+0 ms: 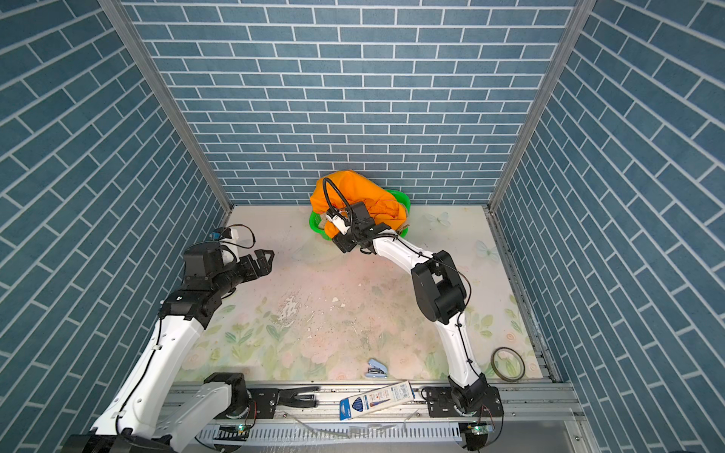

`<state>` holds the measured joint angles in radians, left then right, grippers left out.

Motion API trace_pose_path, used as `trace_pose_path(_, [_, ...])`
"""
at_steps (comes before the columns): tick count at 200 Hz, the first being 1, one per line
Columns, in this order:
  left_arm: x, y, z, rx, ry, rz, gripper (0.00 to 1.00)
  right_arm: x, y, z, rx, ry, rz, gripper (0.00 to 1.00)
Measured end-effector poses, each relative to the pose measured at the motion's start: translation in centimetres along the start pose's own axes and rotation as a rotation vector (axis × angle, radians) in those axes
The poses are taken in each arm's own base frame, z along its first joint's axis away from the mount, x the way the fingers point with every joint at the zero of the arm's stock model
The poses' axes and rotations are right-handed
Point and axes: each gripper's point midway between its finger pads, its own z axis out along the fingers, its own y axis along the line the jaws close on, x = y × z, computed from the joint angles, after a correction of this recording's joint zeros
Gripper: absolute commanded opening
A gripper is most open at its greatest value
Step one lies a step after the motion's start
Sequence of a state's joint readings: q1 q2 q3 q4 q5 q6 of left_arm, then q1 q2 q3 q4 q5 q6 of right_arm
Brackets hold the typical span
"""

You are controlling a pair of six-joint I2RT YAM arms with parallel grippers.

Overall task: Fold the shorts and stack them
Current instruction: 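Reach the right gripper to the orange shorts while the left arm rises, then grasp the orange shorts with the right gripper and pull them out of the basket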

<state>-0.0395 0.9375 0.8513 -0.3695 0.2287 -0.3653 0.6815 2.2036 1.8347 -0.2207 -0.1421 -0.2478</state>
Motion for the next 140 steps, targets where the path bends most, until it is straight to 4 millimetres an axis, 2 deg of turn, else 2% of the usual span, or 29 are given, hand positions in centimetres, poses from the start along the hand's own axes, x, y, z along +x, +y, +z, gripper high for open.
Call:
trace_pose_path(50, [0.1, 0.0, 0.1, 0.004, 0.006, -0.002, 1.00, -0.2, -0.2, 1.4, -0.008, 0.007, 0.005, 0.34])
trace_pose_path(66, [0.2, 0.0, 0.1, 0.005, 0.012, -0.003, 1.00, -0.1, -0.2, 1.7, -0.009, 0.015, 0.002, 0.19])
trace_pose_path(82, [0.4, -0.1, 0.1, 0.007, 0.019, -0.004, 1.00, -0.4, -0.4, 1.6, -0.007, 0.011, 0.003, 0.00])
trace_pose_path(140, [0.7, -0.2, 0.1, 0.016, 0.033, -0.002, 1.00, -1.7, -0.5, 0.9, -0.018, -0.007, 0.014, 0.00])
